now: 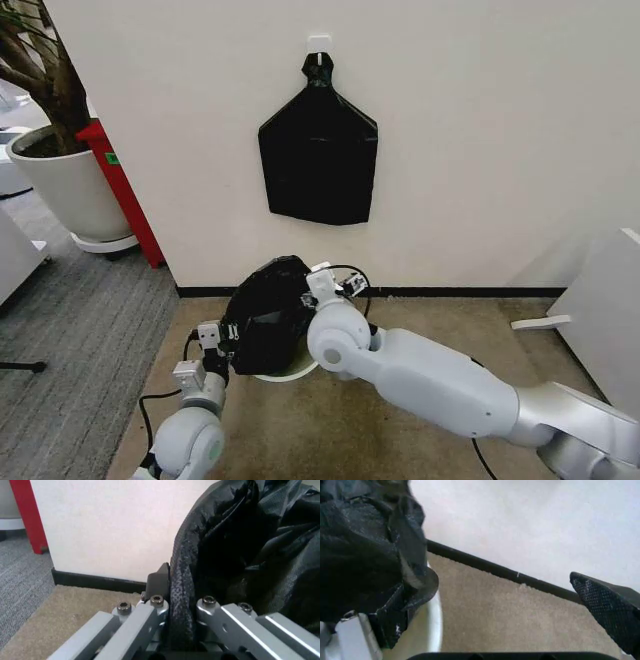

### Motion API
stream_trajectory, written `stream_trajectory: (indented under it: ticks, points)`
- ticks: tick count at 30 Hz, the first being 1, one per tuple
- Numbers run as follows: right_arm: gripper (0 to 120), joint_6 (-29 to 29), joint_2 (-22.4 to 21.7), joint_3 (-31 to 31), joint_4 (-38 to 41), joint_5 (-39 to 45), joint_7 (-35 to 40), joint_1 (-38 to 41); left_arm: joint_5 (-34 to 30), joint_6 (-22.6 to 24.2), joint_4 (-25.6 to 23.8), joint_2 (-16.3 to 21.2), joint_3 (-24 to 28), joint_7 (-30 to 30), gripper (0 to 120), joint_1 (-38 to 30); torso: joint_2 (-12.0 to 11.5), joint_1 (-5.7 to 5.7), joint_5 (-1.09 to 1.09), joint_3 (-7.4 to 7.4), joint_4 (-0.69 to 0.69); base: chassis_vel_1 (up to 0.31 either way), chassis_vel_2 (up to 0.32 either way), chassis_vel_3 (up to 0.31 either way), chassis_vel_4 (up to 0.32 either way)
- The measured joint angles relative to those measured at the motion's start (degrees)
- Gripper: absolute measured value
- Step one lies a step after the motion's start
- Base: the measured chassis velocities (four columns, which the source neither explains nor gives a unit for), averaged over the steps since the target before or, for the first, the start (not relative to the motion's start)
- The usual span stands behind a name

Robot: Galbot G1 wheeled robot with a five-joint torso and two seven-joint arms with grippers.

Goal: Place the garbage bag over the trash bin.

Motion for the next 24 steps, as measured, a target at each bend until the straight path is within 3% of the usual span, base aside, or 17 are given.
stream_trajectory:
  ticks: [7, 24]
  points:
    - [100, 0.0, -2.6, 1.7, 1.0, -1.3, -1.4, -2.3, -0.7, 0.0, -0.2, -0.4, -0.1, -0.3, 4, -0.1, 0.0, 0.0, 0.0, 0.0, 0.0, 0.0, 0.0, 0.0, 0.0]
    - [100, 0.0, -8.3, 6.4, 2.1, -5.1, -6.4, -7.6, -9.2, 1.2, -3.8, -0.8, -1.8, -1.4, 4, 0.2, 0.0, 0.0, 0.0, 0.0, 0.0, 0.0, 0.0, 0.0, 0.0]
